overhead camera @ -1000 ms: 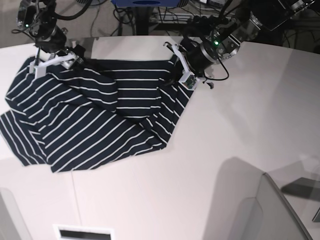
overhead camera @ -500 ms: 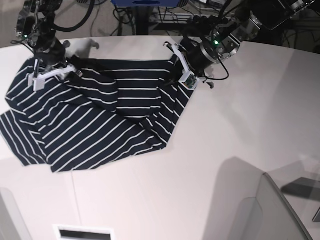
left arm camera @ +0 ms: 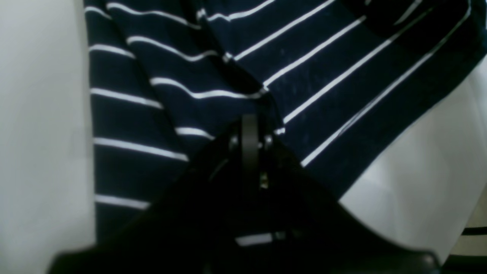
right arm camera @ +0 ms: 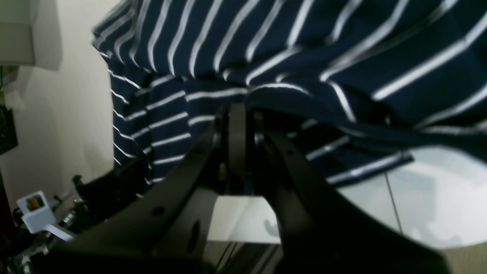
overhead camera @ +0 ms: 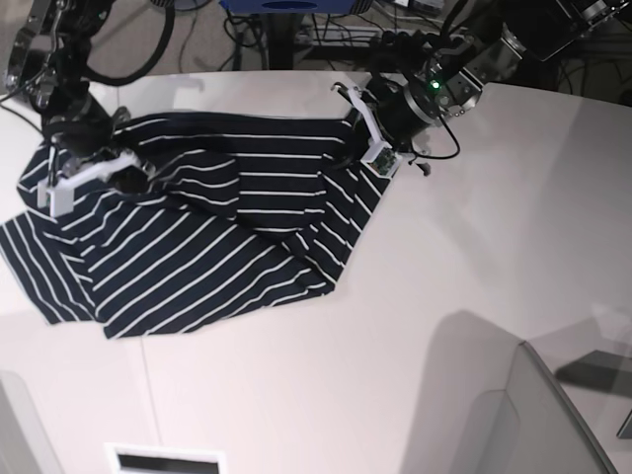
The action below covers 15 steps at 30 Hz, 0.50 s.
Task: Layout the t-shirt on the table in an organized manner, then fold the t-shirt properly
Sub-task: 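Hold the shirt with both grippers and adjust the right gripper's grip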
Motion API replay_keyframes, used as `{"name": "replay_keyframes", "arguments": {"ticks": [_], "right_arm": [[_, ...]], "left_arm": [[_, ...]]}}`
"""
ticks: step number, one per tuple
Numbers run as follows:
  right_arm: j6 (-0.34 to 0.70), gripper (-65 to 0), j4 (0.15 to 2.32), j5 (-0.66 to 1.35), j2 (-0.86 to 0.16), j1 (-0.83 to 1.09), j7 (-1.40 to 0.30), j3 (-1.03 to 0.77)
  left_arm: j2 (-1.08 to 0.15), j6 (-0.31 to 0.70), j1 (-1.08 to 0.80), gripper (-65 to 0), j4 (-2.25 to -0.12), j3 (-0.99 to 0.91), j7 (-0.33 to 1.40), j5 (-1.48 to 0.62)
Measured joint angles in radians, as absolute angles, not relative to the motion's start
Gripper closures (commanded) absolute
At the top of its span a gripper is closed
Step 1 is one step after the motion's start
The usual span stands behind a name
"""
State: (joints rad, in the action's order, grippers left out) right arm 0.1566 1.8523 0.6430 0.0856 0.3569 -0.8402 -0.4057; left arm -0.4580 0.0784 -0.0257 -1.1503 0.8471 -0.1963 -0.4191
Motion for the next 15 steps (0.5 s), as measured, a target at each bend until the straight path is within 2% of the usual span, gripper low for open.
{"name": "replay_keyframes", "arguments": {"ticks": [3,9,15], "right_arm": [[0.152,-0.2,1.866,0.647,0.072,0.337,-0.842,-0.406],[0.08,-0.2,1.861,0.64,-0.016,0.286,-0.838,-0.406],[0.019,-1.2,1.742,0.648,-0.011,0.273,-0.84,-0.406]], "left_arm": [[-0.482,0.078,-0.028,0.0,-1.172,0.848,-0.182,-0.419],[-0.497,0.078,-0.031,0.0,-1.175,0.848,-0.183,-0.419],[-0.502,0.076,-0.044,0.0,-1.176,0.847,-0.194,-0.419]]}}
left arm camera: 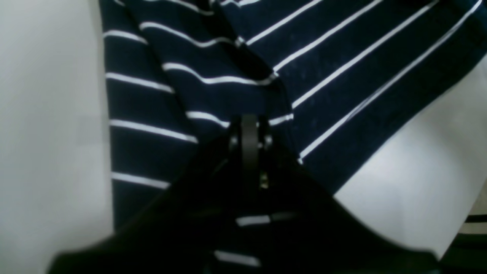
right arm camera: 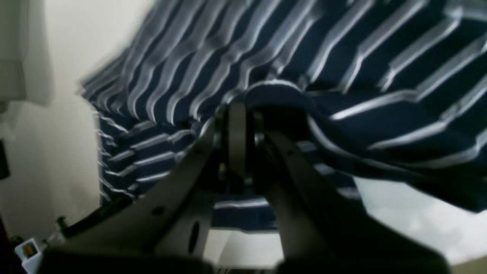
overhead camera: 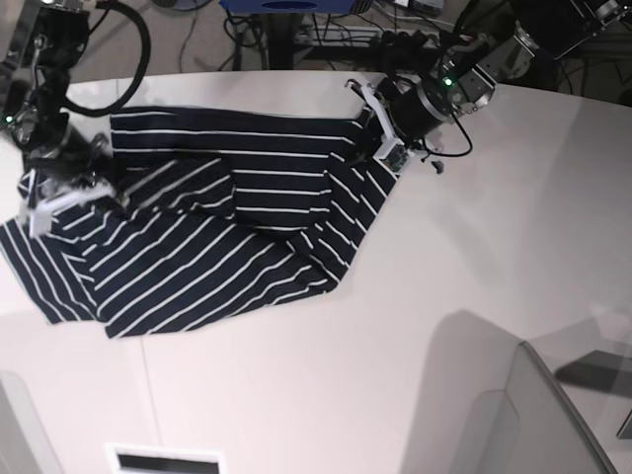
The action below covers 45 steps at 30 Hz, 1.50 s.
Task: Layout the t-shirt on the table in an organized manner, then fold the t-shirt properly
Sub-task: 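Hold the shirt with both grippers and adjust the right gripper's grip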
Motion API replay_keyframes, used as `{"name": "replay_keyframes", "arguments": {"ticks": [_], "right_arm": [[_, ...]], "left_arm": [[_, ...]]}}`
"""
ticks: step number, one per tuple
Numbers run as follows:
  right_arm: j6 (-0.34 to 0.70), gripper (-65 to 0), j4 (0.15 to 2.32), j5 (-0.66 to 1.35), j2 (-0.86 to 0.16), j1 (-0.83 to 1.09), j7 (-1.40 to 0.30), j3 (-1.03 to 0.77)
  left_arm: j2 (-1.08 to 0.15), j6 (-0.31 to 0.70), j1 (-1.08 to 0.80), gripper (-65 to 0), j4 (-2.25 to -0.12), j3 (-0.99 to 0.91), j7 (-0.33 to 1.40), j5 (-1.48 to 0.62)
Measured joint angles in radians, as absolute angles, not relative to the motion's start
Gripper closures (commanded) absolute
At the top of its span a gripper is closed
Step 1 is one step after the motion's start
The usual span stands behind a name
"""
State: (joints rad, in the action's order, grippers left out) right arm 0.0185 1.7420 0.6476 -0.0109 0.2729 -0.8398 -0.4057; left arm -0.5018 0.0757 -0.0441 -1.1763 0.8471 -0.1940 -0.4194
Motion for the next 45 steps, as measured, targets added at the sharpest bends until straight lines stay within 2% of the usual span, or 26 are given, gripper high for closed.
{"name": "replay_keyframes", "arguments": {"ticks": [2,6,7,8,11,14,25,28,32,45], "right_arm": [[0.015,-8.6,1.711,0.644,-0.004,0.281,-0.84,-0.41],[0.025,-38.0,1.708,0.654,0.024,0.299,-0.836,-0.404],[0.023,-44.1,1.722,0.65,0.025,0.312,-0.835,-0.404],[0.021,-47.4,1.741,0.648,0.024,0.33,-0.832,-0.404],[0.018,-47.9,1.823,0.651,0.075,0.408,-0.78,-0.412],[0.026,-47.9,1.835,0.749,0.117,0.479,-0.795,-0.394],[0.037,-47.9,1.681,0.789,0.116,0.453,-0.786,-0.399],[0.088,-43.4,1.682,0.789,0.123,0.452,-0.782,-0.399],[0.092,-35.1,1.671,0.863,0.125,0.453,-0.8,-0.341],[0.094,-34.8,1.614,0.872,0.105,0.453,-0.797,-0.344]], "left_arm": [[-0.503,0.076,-0.044,0.0,-1.176,0.847,-0.194,-0.419],[-0.507,0.076,-0.044,0.0,-1.179,0.847,-0.194,-0.419],[-0.51,0.076,-0.044,0.0,-1.18,0.847,-0.194,-0.419],[-0.513,0.076,-0.045,0.0,-1.185,0.847,-0.191,-0.419],[-0.519,0.076,-0.047,0.0,-1.194,0.848,-0.183,-0.419],[-0.524,0.076,-0.047,0.0,-1.197,0.848,-0.183,-0.419],[-0.524,0.076,-0.047,0.0,-1.198,0.848,-0.179,-0.419],[-0.524,0.076,-0.047,0.0,-1.198,0.848,-0.179,-0.419],[-0.524,0.076,-0.047,0.0,-1.198,0.848,-0.179,-0.419],[-0.524,0.076,-0.047,0.0,-1.198,0.848,-0.179,-0.419]]}}
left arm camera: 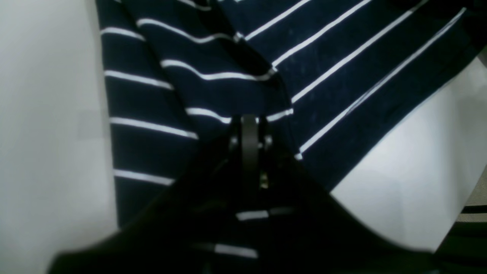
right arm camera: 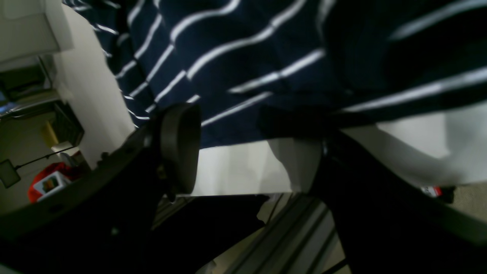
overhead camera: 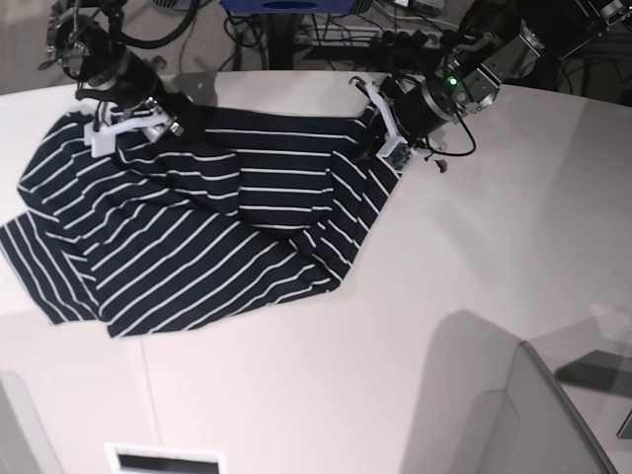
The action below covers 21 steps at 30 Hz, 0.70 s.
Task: Layout the t-shirt on the table in an organized manner, then fold the t-shirt properly
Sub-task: 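Hold the shirt with both grippers and adjust the right gripper's grip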
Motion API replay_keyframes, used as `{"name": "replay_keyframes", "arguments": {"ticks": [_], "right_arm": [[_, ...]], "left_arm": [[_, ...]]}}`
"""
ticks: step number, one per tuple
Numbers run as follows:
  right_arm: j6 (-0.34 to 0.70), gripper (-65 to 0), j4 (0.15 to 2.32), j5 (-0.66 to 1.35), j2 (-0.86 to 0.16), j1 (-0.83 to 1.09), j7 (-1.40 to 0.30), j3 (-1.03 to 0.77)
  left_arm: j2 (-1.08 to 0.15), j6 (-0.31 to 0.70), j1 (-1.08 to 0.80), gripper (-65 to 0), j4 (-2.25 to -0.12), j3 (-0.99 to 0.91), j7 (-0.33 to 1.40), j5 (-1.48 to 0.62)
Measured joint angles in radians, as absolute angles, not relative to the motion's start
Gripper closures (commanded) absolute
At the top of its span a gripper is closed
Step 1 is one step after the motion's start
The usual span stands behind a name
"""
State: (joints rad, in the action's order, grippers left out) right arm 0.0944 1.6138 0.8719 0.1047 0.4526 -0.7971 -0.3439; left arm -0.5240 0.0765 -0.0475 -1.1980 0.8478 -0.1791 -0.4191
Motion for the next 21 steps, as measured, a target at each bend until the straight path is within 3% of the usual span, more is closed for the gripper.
{"name": "replay_keyframes", "arguments": {"ticks": [21], "right_arm": [[0.097,-34.8,1.542,0.864,0.099,0.427,-0.797,-0.465]], "left_arm": [[-0.548,0.078,-0.047,0.0,-1.198,0.848,-0.183,-0.419]]}}
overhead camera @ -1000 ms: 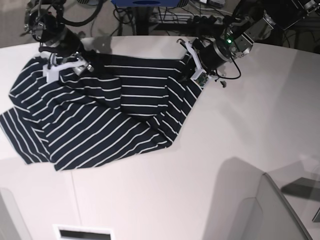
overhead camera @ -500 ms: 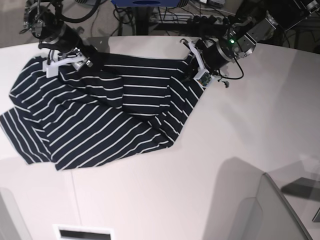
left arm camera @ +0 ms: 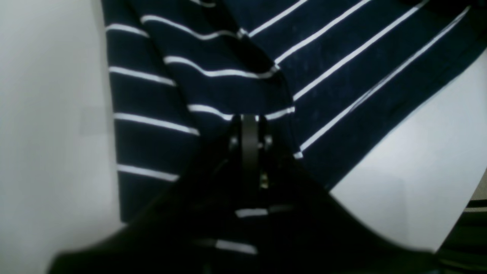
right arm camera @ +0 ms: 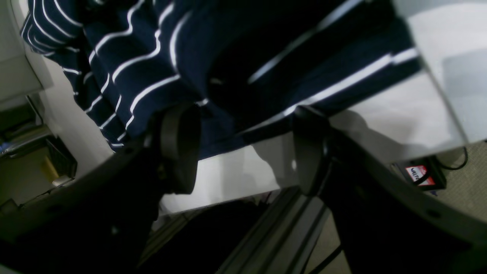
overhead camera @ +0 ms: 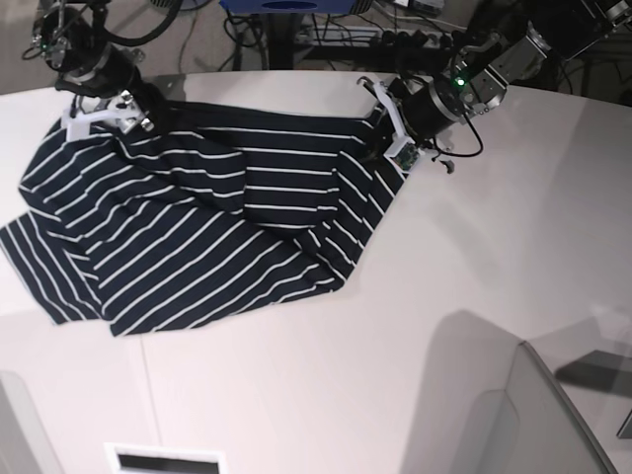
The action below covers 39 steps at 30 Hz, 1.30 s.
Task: Layout the t-shirt on the table in an organized manner, then fold the t-shirt properly
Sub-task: 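Hold the shirt with both grippers and adjust the right gripper's grip, then release with the right gripper and drag the shirt with the left gripper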
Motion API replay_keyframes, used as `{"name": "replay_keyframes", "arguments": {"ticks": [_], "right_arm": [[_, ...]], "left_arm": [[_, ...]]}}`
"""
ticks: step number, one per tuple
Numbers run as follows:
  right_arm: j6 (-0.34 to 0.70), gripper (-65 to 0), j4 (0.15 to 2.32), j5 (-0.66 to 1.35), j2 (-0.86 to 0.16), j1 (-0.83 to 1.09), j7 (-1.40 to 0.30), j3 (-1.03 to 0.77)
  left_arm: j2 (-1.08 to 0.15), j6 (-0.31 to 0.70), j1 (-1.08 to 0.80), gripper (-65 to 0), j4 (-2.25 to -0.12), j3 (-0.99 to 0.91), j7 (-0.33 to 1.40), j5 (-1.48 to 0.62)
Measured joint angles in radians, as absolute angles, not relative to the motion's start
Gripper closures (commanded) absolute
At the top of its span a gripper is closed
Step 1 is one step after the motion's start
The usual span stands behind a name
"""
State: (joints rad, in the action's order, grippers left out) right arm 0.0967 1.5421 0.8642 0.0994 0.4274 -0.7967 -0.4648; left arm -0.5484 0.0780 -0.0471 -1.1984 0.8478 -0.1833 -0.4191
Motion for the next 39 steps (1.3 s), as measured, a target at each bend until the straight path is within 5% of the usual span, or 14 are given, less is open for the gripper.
{"name": "replay_keyframes", "arguments": {"ticks": [23,25,29,39], "right_arm": [[0.112,-33.9,1.435,0.885,0.053,0.325,-0.795,-0.463],[0.112,-29.6,1.434,0.883,0.056,0.318,-0.794,-0.463],[0.101,0.0,1.431,0.868,0.054,0.316,-0.815,-0.46],[0.092,-0.5,1.65,0.918,-0.002,0.281,-1.06,-0.633]], "left_arm": [[-0.548,0.078,-0.047,0.0,-1.198,0.848,-0.183,-0.419],[-0.548,0.078,-0.047,0.0,-1.199,0.848,-0.183,-0.419],[-0.548,0.078,-0.047,0.0,-1.198,0.848,-0.183,-0.419],[-0.552,0.079,-0.041,0.0,-1.192,0.848,-0.188,-0.419]]}}
